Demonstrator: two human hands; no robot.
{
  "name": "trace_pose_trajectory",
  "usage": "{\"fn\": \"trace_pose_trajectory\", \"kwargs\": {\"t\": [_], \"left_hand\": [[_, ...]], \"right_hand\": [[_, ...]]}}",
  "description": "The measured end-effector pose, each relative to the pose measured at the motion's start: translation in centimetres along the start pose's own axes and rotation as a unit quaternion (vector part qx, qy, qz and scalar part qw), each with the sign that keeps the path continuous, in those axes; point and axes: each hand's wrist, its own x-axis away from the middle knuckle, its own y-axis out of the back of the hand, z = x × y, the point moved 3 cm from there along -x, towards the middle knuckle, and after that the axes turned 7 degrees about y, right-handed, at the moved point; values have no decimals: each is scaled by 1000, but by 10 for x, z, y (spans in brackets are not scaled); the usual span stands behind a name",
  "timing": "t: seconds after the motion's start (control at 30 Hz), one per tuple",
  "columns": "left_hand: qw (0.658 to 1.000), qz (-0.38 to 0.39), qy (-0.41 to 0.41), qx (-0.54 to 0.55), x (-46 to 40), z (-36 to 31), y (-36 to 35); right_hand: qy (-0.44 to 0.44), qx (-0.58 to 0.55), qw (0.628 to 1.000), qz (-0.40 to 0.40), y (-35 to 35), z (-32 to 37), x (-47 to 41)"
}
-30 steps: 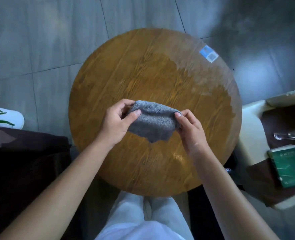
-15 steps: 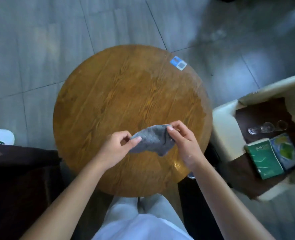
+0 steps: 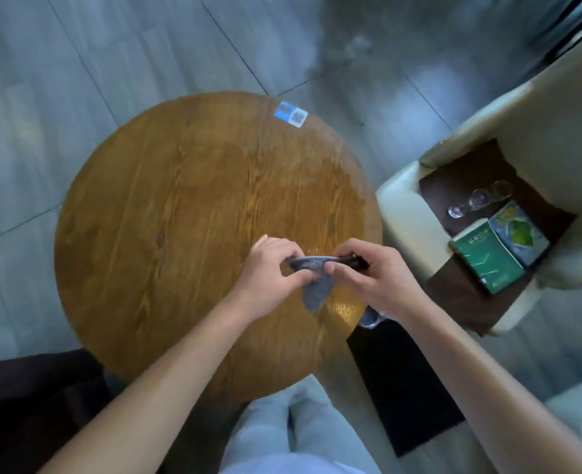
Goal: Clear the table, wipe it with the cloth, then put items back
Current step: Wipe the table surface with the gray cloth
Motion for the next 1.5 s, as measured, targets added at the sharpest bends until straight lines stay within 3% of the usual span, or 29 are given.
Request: {"fn": "trace_pose_trajectory", "kwargs": {"t": [0.13,0.3,0.5,0.6,1.07,1.33,1.5], "left_hand": [[997,-29,16,67,0,15,20],[992,-27,25,120,-2,27,41],[965,-57,59,250,-8,30,50],[943,-86,71,313,-15,32,49],[915,-242,159,280,-114,45,-1],[909,-260,219,240,-167,68,-9],[895,-239,271,262,-178,68,-22]], "right_hand": [[-13,76,996,51,1,1,5],[15,112,994,-10,0,7,-1],[29,42,996,-71,17,-3,-31],[20,-25,999,-44,24,-12,-53],[2,-56,998,20,75,-114,-179],[-9,-80,997,19,85,-157,-246],[-22,-103,990,94,94,-175,-270]]}}
